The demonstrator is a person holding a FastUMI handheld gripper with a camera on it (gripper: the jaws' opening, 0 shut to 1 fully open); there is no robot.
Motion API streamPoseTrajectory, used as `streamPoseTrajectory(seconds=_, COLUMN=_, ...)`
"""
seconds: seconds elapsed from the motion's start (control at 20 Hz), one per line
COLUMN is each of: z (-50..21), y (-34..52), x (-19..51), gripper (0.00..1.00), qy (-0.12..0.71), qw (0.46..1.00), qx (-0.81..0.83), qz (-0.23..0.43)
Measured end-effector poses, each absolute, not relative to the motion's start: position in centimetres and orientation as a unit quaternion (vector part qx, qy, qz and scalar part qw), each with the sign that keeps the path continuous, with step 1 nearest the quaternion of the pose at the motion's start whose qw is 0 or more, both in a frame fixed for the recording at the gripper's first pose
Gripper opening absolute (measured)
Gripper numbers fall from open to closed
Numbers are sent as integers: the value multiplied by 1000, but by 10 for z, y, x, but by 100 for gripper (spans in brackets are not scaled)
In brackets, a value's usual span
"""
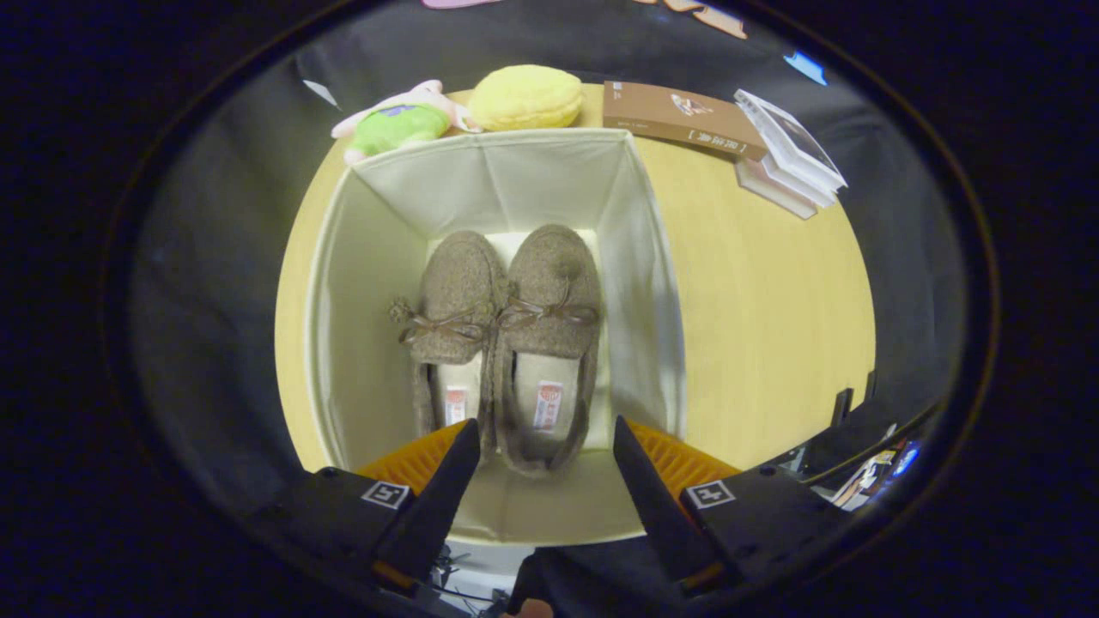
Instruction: Open the storage box then place both shoes into the box .Put the left shoe in first, then the right shoe, with the right side of both shoes facing outward in a uniform manner.
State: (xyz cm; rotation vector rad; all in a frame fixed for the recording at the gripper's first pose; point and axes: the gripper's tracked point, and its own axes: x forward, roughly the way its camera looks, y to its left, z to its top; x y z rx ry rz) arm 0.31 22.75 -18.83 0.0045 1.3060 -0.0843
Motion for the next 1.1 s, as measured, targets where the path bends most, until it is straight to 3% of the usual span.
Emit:
streamPoseTrajectory(seconds=0.1, z=-179, y=222, x=-2, gripper=100, qy=594, qw=804, qx=5, qz=-39)
streamPoseTrajectory(seconds=0.65, z=-117, y=104, x=-14, gripper=100, qy=490, qw=866, qx=-41, qz=-87)
streamPoseTrajectory(seconds=0.95, z=-70, y=21, x=15, gripper=99, qy=370, qw=920, qx=-41, qz=-125)
streamPoseTrajectory(seconds=1.1, z=-41, y=9, x=44, gripper=99, qy=281, qw=953, qx=-6, qz=-113)
